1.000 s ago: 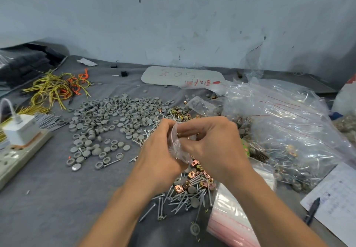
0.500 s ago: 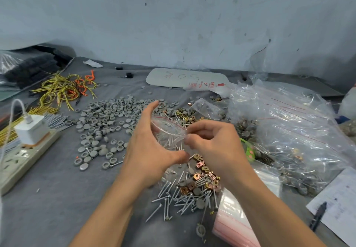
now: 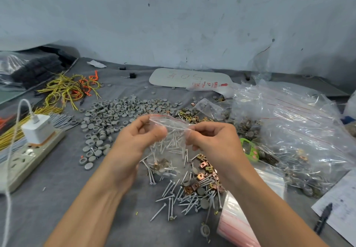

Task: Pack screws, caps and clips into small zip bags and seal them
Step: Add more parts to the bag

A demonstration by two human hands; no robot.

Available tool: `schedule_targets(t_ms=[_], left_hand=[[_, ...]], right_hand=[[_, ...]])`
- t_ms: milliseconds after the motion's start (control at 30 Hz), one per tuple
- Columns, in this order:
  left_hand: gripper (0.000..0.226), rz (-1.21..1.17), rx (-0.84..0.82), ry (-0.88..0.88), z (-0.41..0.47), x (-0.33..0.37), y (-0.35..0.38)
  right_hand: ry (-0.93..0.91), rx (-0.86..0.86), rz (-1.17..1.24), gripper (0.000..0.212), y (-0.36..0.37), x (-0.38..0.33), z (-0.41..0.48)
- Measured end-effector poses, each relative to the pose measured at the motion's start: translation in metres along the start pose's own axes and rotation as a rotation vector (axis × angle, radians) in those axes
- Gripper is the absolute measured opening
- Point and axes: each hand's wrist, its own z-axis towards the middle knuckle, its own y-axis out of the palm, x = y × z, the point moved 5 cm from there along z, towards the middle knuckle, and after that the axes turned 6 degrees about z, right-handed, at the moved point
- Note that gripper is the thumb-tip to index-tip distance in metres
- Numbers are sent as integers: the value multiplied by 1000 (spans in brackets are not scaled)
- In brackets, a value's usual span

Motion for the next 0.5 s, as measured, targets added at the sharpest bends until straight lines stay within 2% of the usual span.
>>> schedule_targets(t_ms=[67,100,333,500], left_hand=[[33,-72,62,-27,3,0,-8],[26,-91,90,-34,4,-1,-11],[25,-56,166,-9,3,-2,-13],[10,-79,252,-11,4,-1,-15]], right_hand=[[12,-9,32,11,-5,-1,1],[8,-12,42,12,-8,-2,2],[-17,-55,107,15,-10,-5,5],[40,4,208,15,-12,-3,7]])
